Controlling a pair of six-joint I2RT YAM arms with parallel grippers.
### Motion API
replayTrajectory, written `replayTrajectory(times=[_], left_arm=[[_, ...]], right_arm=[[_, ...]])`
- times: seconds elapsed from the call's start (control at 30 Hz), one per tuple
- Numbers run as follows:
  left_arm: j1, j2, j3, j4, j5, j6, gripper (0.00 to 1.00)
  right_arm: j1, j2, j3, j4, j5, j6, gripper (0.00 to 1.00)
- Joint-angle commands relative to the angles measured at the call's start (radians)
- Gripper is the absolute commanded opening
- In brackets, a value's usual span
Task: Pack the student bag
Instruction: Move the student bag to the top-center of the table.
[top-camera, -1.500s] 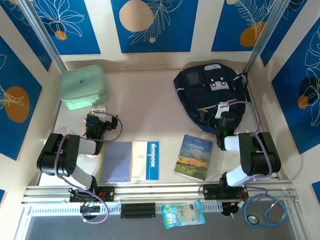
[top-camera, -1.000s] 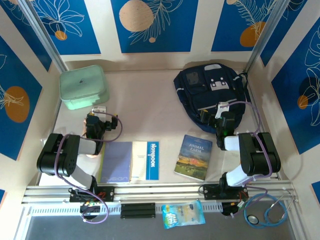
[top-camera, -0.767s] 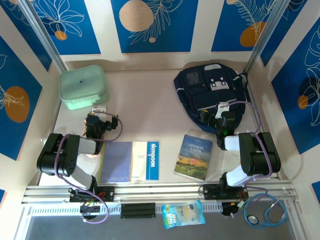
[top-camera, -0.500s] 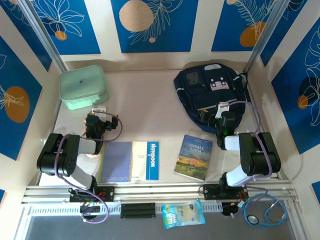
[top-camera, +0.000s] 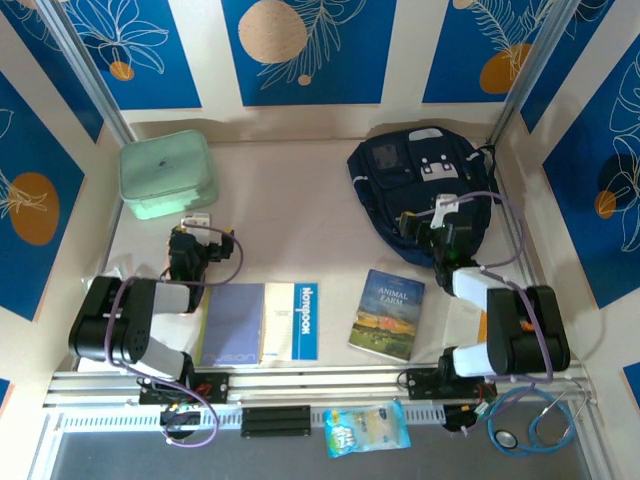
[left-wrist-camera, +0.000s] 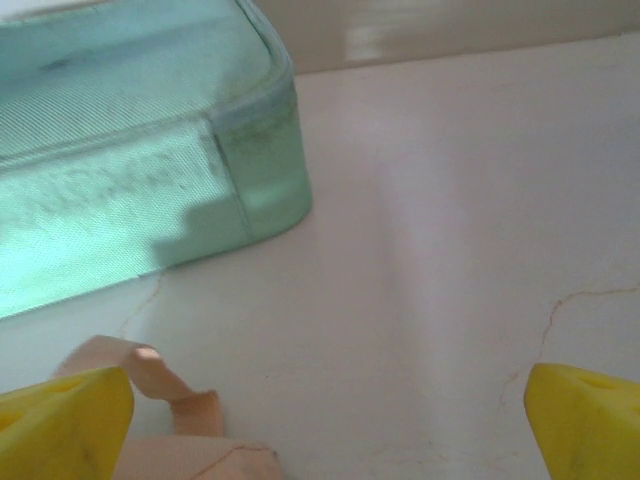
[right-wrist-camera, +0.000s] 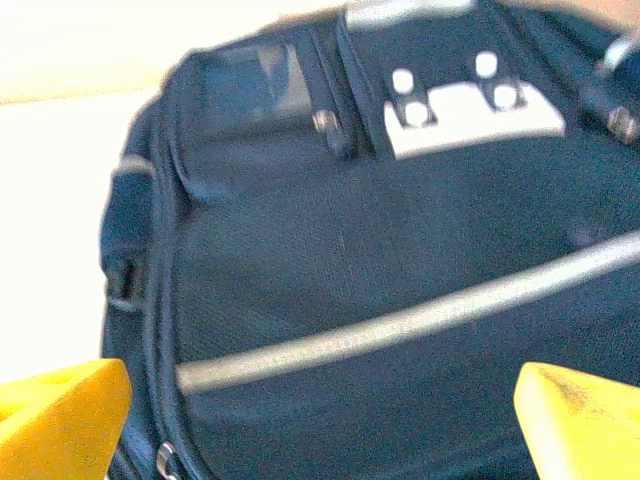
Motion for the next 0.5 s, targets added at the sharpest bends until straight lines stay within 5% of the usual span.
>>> replayTrajectory(times=[0.0, 0.27, 0.47], left_arm=[[0.010, -0.118, 0.017, -0.100, -0.062, -0.011, 1.00], [0.007, -0.335, 0.232, -0.643, -0.095, -0.340, 1.00], [0.008, -0.357, 0.286, -0.716, 0.034, -0.476, 1.00]], right_arm=[[0.011, -0.093, 0.107, -0.280, 0.028, 0.069, 0.99], [0.038, -0.106, 0.350, -0.799, -0.002, 0.369, 0.99], [0.022, -0.032, 0.425, -0.937, -0.109, 0.430, 0.99]])
